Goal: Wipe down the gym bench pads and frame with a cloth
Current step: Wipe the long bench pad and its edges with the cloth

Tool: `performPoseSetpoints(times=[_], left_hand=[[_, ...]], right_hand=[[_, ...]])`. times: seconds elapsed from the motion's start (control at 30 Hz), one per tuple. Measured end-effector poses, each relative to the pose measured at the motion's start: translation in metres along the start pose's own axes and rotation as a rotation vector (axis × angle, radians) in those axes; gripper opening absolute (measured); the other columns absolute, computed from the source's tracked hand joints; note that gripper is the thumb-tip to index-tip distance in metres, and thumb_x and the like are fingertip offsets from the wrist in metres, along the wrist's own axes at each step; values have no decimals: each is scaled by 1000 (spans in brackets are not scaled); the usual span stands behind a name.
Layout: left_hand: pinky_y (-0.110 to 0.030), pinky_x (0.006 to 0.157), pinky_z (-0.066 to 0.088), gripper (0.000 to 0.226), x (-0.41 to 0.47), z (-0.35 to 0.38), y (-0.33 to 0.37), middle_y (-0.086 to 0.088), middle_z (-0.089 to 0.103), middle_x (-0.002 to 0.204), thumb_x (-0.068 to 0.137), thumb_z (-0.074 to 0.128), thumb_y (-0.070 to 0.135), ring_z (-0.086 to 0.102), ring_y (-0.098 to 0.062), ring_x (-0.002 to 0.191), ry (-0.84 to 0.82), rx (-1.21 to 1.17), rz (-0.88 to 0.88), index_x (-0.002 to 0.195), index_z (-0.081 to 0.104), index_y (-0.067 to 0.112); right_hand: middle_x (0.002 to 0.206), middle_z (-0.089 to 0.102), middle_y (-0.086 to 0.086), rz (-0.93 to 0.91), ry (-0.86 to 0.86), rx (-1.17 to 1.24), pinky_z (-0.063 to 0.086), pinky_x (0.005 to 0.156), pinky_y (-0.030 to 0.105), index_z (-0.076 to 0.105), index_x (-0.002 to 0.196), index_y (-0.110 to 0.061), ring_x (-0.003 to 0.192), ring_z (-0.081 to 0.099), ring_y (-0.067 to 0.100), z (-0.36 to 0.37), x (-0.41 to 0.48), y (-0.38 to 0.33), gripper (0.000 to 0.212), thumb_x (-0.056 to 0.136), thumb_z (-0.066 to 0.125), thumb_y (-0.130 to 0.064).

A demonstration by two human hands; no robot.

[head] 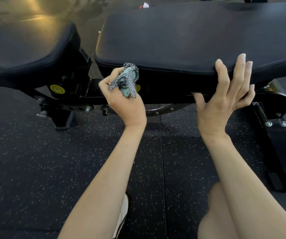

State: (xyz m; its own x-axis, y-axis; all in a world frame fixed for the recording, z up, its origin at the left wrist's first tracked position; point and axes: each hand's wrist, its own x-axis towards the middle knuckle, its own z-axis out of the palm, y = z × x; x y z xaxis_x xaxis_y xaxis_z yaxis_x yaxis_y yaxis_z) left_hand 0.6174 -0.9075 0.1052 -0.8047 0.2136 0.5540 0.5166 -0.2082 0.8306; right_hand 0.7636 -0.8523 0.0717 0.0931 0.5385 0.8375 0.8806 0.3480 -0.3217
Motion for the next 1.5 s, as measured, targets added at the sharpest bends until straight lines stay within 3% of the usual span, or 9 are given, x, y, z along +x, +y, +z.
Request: performPoseSetpoints(times=[0.2,0.57,0.8,0.9,1.0,1.17,1.3,1.37,1.5], left_hand=[[3,81,32,29,48,-21,-25,-3,51,98,75,50,-15,51,-9,88,305,101,-182,100,61,-7],[-12,87,34,32,10,-2,1,-19,60,99,77,48,-18,51,-31,91,13,154,262,100,66,-5],[-28,85,43,35,-28,11,16,-19,61,101,74,51,-22,46,-27,94,-191,126,372,100,67,-6],[-33,83,44,23,-58,20,25,-19,63,98,79,60,-15,49,-29,91,-401,91,463,99,67,-7],[-38,80,48,18,-87,22,31,-18,65,100,84,61,-7,53,-31,91,-609,98,514,101,67,-8],[-30,84,47,20,-65,18,38,-18,61,97,95,51,7,52,-26,91,-486,27,648,101,67,-4],[-36,85,48,14,-36,21,38,-8,48,108,95,53,7,50,-25,97,-416,28,781,108,60,3],[-31,90,44,16,-18,16,25,-7,48,109,95,53,4,48,-24,99,-372,90,765,107,62,3],[-24,91,40,29,-14,8,13,-12,63,105,84,64,-12,49,-26,94,-468,165,858,110,66,1]], right_hand=[[149,37,16,7,-46,23,19,108,48,33,134,-30,141,27,27,-4,0,1,67,80,71,-43],[148,40,17,12,-16,30,22,106,51,37,130,-27,140,26,27,-5,0,-3,63,79,72,-35],[148,39,15,21,-20,74,18,107,51,38,130,-28,140,24,27,-5,-2,-3,65,78,76,-31],[145,44,12,14,43,76,9,109,40,42,128,-30,139,25,23,-1,1,-2,46,89,65,-32],[141,49,7,-14,103,14,8,110,37,43,126,-33,137,29,19,1,5,2,45,90,58,-12],[142,49,7,-57,57,37,10,110,40,45,127,-29,137,30,20,-4,6,9,33,96,53,-25],[145,46,10,-50,13,14,17,108,43,40,133,-26,139,29,22,-6,5,7,42,95,56,-34],[149,39,14,-36,-72,32,15,110,42,34,139,-22,141,25,24,-10,4,5,63,87,67,-39],[157,19,20,143,-173,188,4,117,40,19,148,-13,146,11,28,-23,7,-2,95,69,72,-8]])
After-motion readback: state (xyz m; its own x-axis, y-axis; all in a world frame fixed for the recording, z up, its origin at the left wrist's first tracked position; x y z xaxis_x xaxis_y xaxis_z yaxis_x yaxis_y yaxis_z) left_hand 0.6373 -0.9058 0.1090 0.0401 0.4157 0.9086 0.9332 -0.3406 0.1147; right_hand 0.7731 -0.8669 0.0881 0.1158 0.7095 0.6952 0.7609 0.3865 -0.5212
